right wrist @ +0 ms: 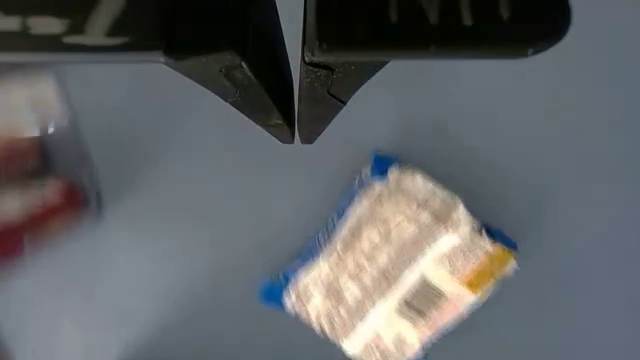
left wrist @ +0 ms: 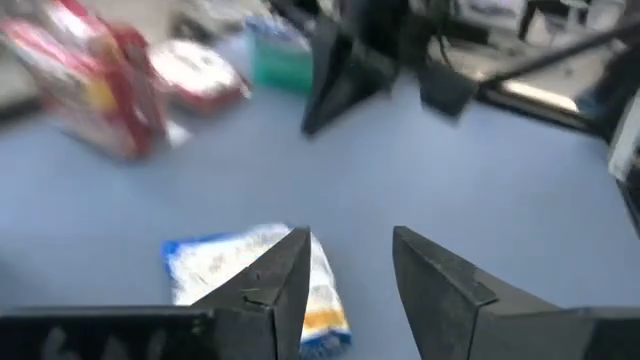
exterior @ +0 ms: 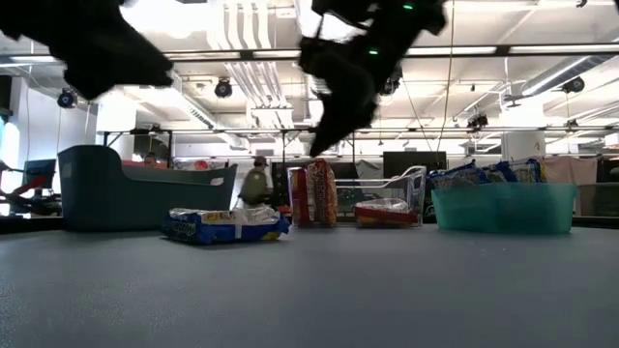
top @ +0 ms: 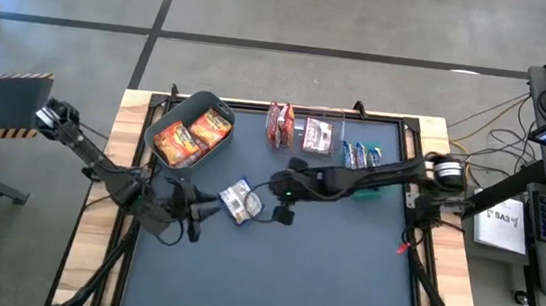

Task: Sort Maruchan noodles
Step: Put the blue noodle pack into the transparent bin

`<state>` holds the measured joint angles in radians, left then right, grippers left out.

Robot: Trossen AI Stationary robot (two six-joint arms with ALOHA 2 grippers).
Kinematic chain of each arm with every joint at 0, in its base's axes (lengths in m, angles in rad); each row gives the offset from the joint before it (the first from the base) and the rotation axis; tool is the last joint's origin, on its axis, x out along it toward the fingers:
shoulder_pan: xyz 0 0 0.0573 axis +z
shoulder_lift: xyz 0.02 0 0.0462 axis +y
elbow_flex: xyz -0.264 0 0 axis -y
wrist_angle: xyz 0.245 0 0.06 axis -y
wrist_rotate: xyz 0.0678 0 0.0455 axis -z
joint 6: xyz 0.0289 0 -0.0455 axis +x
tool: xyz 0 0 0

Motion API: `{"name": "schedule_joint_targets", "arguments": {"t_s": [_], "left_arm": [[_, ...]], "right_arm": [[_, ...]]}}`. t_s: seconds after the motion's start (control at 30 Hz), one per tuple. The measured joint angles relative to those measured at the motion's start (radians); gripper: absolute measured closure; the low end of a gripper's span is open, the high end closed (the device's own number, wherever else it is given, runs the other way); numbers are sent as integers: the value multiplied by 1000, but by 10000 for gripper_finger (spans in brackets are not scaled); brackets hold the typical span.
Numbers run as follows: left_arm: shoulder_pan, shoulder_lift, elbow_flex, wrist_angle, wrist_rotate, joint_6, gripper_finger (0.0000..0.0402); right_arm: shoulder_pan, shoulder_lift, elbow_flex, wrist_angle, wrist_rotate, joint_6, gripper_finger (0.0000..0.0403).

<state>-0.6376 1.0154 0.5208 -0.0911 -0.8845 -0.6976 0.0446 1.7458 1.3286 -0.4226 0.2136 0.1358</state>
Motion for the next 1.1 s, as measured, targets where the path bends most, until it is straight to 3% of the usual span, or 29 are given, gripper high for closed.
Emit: {"name": "schedule_joint_targets", "arguments": {"t_s": [0.17, 0.27, 0.37, 0.5, 0.77, 1.1], "left_arm": [[117, 60, -74, 47, 180, -24, 300], [154, 90, -86, 26, 326, -26, 340], [159, 110, -80, -18, 445, -28, 387], [166, 161, -75, -38, 452, -27, 389], [207, 355, -76, 12, 431, -11, 400], [245, 532, 11, 35, 377, 53, 401]], "right_arm": [[1, -106, -134, 21, -13, 175, 394], [1, -128, -173, 43, -20, 270, 394], [-13, -119, -184, 66, -96, 336, 386], [-27, -76, -176, 154, -142, 349, 353], [-85, 72, -38, 182, -159, 325, 238], [-163, 262, 79, 238, -388, 365, 132]]}}
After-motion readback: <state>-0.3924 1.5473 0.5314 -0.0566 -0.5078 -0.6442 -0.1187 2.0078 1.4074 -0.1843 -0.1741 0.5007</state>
